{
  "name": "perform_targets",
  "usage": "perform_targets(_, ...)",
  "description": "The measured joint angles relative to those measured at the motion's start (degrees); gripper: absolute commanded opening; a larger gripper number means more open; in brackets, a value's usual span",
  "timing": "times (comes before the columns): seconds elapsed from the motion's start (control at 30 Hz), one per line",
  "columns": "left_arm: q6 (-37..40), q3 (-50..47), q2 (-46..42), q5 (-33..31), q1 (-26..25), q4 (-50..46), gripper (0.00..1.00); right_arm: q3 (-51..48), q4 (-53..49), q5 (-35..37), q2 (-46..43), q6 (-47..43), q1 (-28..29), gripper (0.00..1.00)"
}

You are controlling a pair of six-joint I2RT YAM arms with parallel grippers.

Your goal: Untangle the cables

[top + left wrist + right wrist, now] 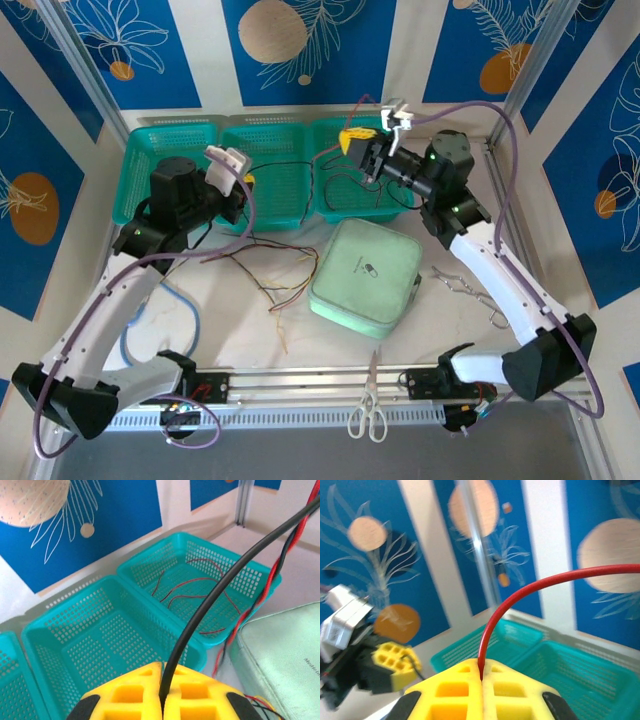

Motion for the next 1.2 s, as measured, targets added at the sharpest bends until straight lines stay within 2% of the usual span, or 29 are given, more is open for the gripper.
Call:
perform_targets(0.2, -2.19, 1.42, 1.75, -2.36, 1.11, -2.69, 0.00, -4.42, 1.38, 7.10, -5.73, 2.29, -7.74, 0.00)
perform_targets(0.37, -5.42, 3.63, 3.63, -4.44, 3.87, -5.64, 0.00, -3.91, 1.31, 7.37, -7.50, 2.64, -15.61, 0.00)
perform_targets(0.53, -11.45, 3.50, 3.87, -4.70, 10.40, -5.70, 0.00, -2.36, 0.90, 6.73, -7.50, 3.74, -22.97, 0.00)
perform_targets(0.8, -24.13, -3.10, 1.86, -4.04, 22.45, -2.56, 0.00, 1.68, 0.66, 6.51, -7.91, 5.90, -32.92, 0.00)
perform_targets(0.97, -31.87, -9.40, -1.88, -4.63, 27.67, 1.81, 0.00, 1.68, -0.07, 5.99, -8.41, 6.73, -36.50, 0.00)
perform_targets(1.2, -40.41, -13.40, -6.47, -6.36, 33.48, 7.52, 0.00, 1.68, -1.75, 5.07, -9.25, 6.73, -38.97, 0.00)
